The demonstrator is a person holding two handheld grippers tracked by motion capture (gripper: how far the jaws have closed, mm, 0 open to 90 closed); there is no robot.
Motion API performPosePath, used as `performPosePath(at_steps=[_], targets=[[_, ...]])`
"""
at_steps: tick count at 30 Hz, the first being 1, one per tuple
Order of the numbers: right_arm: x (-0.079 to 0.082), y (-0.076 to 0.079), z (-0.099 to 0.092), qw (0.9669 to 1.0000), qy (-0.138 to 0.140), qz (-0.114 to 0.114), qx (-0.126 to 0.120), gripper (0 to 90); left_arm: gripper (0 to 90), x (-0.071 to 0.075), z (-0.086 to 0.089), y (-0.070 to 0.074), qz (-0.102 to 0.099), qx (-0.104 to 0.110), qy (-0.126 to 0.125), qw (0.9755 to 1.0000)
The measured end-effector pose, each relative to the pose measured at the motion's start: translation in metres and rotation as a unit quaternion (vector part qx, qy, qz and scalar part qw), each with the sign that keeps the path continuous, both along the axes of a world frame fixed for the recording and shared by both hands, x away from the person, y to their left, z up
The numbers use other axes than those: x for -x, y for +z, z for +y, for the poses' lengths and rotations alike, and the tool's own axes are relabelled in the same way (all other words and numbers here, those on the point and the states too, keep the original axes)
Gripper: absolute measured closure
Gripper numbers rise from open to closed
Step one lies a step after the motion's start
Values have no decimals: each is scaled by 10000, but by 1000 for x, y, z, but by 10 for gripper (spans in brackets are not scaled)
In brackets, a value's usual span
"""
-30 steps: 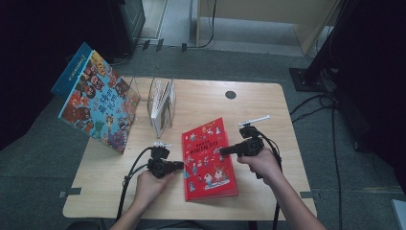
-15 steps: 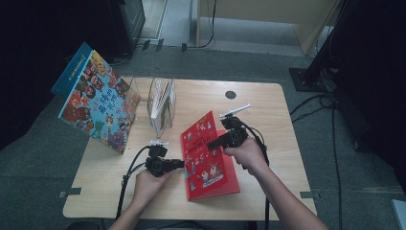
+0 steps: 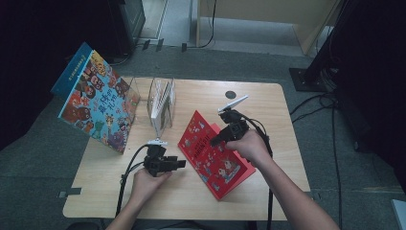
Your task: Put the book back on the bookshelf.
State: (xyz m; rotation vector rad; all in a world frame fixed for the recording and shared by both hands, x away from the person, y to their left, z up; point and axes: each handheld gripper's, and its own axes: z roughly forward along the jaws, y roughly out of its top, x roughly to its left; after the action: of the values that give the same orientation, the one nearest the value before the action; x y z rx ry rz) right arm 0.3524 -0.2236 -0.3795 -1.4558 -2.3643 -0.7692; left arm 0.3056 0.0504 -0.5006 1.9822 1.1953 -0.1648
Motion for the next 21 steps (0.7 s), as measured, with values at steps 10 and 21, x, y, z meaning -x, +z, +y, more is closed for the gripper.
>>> performPosePath(at_steps=[10,21], targets=[[4,27,-13,9985,76,-258,-473,888,404,-9,-6,13,57,415,-127,9990],[19,27,-29,9864,418,-717,-1418,884,217,-17,-12,24,247,1116,-448,9924]])
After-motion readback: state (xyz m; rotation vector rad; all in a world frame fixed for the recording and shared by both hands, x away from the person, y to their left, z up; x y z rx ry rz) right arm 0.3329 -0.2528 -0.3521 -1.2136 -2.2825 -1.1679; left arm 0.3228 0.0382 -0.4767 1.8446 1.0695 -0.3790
